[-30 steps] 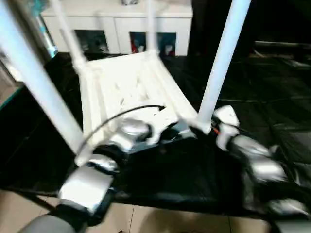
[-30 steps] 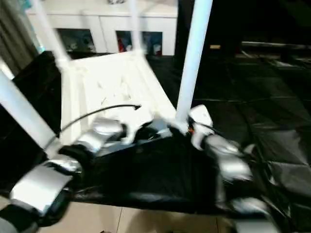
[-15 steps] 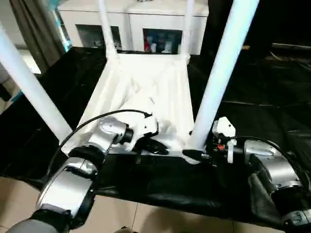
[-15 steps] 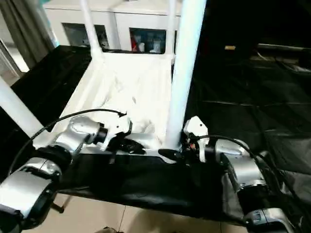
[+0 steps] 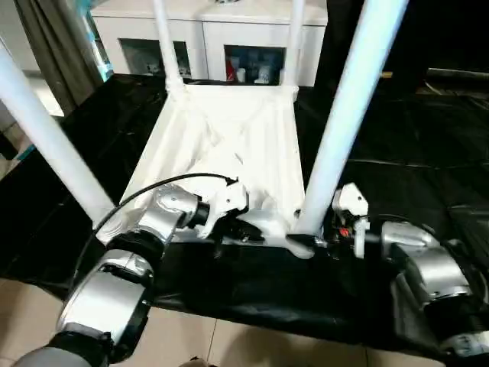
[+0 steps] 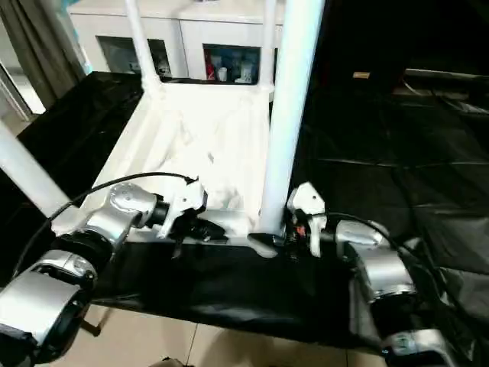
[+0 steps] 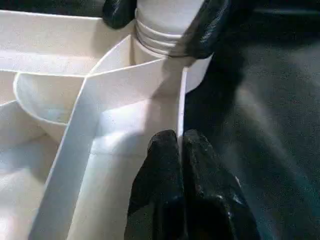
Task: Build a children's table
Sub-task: Rotate leg to tighten
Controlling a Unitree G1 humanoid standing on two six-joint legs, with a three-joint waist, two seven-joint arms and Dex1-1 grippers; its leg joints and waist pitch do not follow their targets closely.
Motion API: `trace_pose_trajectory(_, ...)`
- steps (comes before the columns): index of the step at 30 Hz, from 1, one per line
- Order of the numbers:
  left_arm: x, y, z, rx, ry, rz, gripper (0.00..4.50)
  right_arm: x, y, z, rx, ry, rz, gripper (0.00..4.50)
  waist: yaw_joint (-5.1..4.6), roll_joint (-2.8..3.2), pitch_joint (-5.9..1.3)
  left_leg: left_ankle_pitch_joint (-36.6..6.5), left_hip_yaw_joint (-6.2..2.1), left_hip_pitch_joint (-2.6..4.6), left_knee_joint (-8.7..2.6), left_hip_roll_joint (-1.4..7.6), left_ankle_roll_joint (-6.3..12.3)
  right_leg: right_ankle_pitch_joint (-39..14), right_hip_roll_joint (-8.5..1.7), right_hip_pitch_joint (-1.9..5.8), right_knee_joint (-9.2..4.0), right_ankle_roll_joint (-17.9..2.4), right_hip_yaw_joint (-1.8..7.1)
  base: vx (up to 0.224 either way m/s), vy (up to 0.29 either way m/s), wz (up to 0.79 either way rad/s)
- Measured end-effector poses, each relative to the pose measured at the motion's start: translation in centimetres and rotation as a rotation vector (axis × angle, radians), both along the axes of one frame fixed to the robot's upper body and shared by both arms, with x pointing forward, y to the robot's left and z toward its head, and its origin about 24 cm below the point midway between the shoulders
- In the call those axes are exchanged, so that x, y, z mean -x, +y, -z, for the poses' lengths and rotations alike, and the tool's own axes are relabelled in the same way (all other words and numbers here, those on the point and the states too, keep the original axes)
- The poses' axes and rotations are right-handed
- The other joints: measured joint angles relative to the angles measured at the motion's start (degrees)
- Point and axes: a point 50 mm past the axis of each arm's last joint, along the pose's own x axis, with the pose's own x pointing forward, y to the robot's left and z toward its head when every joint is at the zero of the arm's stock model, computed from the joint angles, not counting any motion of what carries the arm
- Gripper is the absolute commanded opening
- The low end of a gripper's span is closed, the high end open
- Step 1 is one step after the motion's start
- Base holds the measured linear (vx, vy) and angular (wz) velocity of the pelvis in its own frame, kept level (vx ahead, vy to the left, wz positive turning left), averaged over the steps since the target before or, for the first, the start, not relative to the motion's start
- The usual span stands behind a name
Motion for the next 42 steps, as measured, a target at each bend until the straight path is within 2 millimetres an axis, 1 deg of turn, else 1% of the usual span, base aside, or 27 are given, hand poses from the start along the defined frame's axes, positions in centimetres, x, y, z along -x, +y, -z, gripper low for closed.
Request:
trace_pose_trajectory(1,-0.2,-0.4,0.0,0.001,-0.007,-0.037,0.00,-0.5,0.1,0.1,-0.005,-0.008,0.066,2.72,-0.43,0.00,0.00,0.0,0.01,0.06,-0.01,-0.02,-0.07,0.0,0.00,0.06,-0.05,0.1,0.00,0.000,0.000,0.00)
trace_pose_trajectory(2,-0.5,-1.1,0.1,0.005,-0.015,-0.095,0.00,-1.2,0.6,0.4,-0.023,-0.014,0.168,2.70,-1.05,0.00,0.00,0.0,0.01,0.13,-0.01,-0.03,-0.14,0.0,0.00,0.11,-0.07,0.1,0.01,0.000,0.000,0.00)
trace_pose_trajectory(3,-0.7,-1.5,0.1,0.003,-0.024,-0.140,0.00,-1.7,0.9,0.5,-0.029,-0.019,0.246,2.70,-1.47,0.00,0.00,-0.1,0.01,0.19,0.00,-0.03,-0.30,0.0,0.00,0.14,-0.07,0.1,0.01,0.000,0.000,0.00)
trace_pose_trajectory(5,-1.0,-2.3,0.2,0.003,-0.043,-0.204,0.00,-2.4,1.3,0.6,-0.036,-0.023,0.361,2.70,-2.36,0.00,0.00,-0.1,-0.01,0.20,0.00,-0.04,-0.32,0.1,-0.01,0.15,-0.12,0.2,0.01,0.000,0.000,0.00)
trace_pose_trajectory(9,-1.3,-3.8,0.2,0.001,-0.074,-0.308,0.00,-4.0,2.6,0.6,-0.046,-0.021,0.552,2.70,-3.36,0.06,-0.04,-0.1,-0.06,0.22,-0.03,-0.05,-0.33,0.1,-0.01,0.19,-0.12,0.2,0.00,0.000,0.000,0.00)
trace_pose_trajectory(12,-1.4,-4.3,0.1,0.001,-0.087,-0.330,0.00,-4.5,3.0,0.5,-0.034,-0.040,0.587,2.70,-3.41,0.11,-0.08,0.0,-0.07,0.20,-0.10,-0.05,-0.19,0.1,-0.01,0.13,-0.13,0.2,-0.01,0.000,0.000,0.00)
trace_pose_trajectory(13,-1.4,-4.3,0.1,0.002,-0.087,-0.330,0.00,-4.4,2.9,0.5,-0.036,-0.046,0.587,3.26,-3.41,0.12,-0.08,0.0,-0.07,0.20,-0.12,-0.05,-0.05,0.2,-0.01,0.13,-0.13,0.0,-0.01,0.000,0.000,0.00)
trace_pose_trajectory(14,-1.4,-4.3,0.1,0.003,-0.089,-0.328,0.00,-4.4,2.9,0.5,-0.039,-0.055,0.587,3.40,-3.40,0.14,-0.09,0.0,-0.07,0.20,-0.13,-0.06,-0.02,0.2,-0.01,0.11,-0.14,0.0,-0.01,0.000,0.000,0.00)
trace_pose_trajectory(15,-1.4,-4.3,0.1,0.004,-0.091,-0.327,0.00,-4.4,2.9,0.5,-0.042,-0.064,0.581,3.40,-3.41,0.14,-0.09,0.0,-0.07,0.19,-0.12,-0.06,-0.02,0.2,-0.01,0.07,-0.14,0.0,-0.01,0.000,0.000,0.00)
trace_pose_trajectory(17,-1.5,-4.0,0.0,0.003,-0.096,-0.323,0.00,-4.2,2.9,0.5,-0.037,-0.084,0.544,3.60,-3.58,0.15,-0.08,0.1,-0.06,0.12,-0.11,-0.06,-0.01,0.2,-0.01,-0.06,-0.12,-0.1,0.00,0.000,0.000,0.00)
trace_pose_trajectory(20,-1.5,-3.6,-0.1,0.003,-0.093,-0.299,0.00,-3.9,2.2,0.5,-0.037,-0.088,0.452,3.60,-3.67,0.04,-0.02,0.1,-0.06,0.09,-0.11,-0.04,0.00,0.2,0.01,-0.11,-0.11,-0.1,-0.01,0.000,0.000,0.00)
trace_pose_trajectory(22,-1.5,-3.3,-0.1,0.003,-0.091,-0.282,0.00,-3.6,1.8,0.5,-0.045,-0.084,0.408,3.60,-3.55,0.05,-0.02,0.1,-0.06,0.08,-0.13,-0.03,0.00,0.2,0.01,-0.13,-0.10,-0.1,-0.02,0.000,0.000,0.00)
trace_pose_trajectory(25,-1.3,-2.5,-0.1,0.002,-0.081,-0.227,0.00,-2.7,0.7,0.4,-0.003,-0.093,0.269,3.60,-2.93,0.05,-0.01,0.1,-0.06,0.06,-0.12,0.00,0.01,0.2,0.04,-0.17,-0.08,-0.1,-0.03,0.000,0.000,0.00)
trace_pose_trajectory(26,-1.2,-2.0,-0.1,0.002,-0.075,-0.194,0.00,-2.2,0.2,0.3,0.010,-0.092,0.207,3.60,-2.60,0.05,-0.01,0.1,-0.06,0.06,-0.12,0.00,0.01,0.2,0.04,-0.18,-0.08,-0.1,-0.04,0.000,0.000,0.00)
trace_pose_trajectory(32,-0.2,0.2,-0.1,-0.001,-0.021,-0.019,0.00,-0.3,-0.9,-0.1,0.025,-0.044,-0.042,3.60,-1.57,-0.03,0.04,0.1,-0.05,0.02,-0.09,0.01,0.01,0.2,0.03,-0.17,-0.10,-0.1,-0.04,0.000,0.000,0.00)
trace_pose_trajectory(34,0.2,0.8,-0.1,0.003,0.007,0.032,0.00,0.1,-0.9,-0.4,0.042,-0.032,-0.118,3.60,-1.13,-0.03,0.04,0.0,-0.05,0.03,-0.09,0.01,0.02,0.2,0.03,-0.17,-0.12,0.0,-0.04,0.000,0.000,0.00)
trace_pose_trajectory(36,0.5,0.9,-0.1,0.002,0.027,0.087,0.00,0.4,-0.4,-0.4,0.039,-0.016,-0.177,3.60,-0.58,-0.03,0.04,0.1,-0.05,0.00,-0.09,0.01,0.02,0.2,0.03,-0.19,-0.11,0.0,-0.04,0.000,0.000,0.00)
trace_pose_trajectory(39,0.7,1.0,-0.2,-0.001,0.040,0.133,0.00,0.7,0.0,-0.6,0.038,-0.006,-0.238,3.60,0.53,0.01,0.04,0.0,-0.01,0.00,-0.08,0.01,0.02,0.2,0.00,-0.19,-0.12,0.0,-0.03,0.000,0.000,0.00)
trace_pose_trajectory(42,0.7,1.2,-0.2,-0.005,0.041,0.136,0.00,0.8,0.0,-0.5,0.044,0.000,-0.252,3.60,0.72,-0.02,0.05,0.0,0.00,0.01,-0.08,0.01,0.01,0.2,-0.01,-0.19,-0.11,0.0,-0.03,0.000,0.000,0.00)
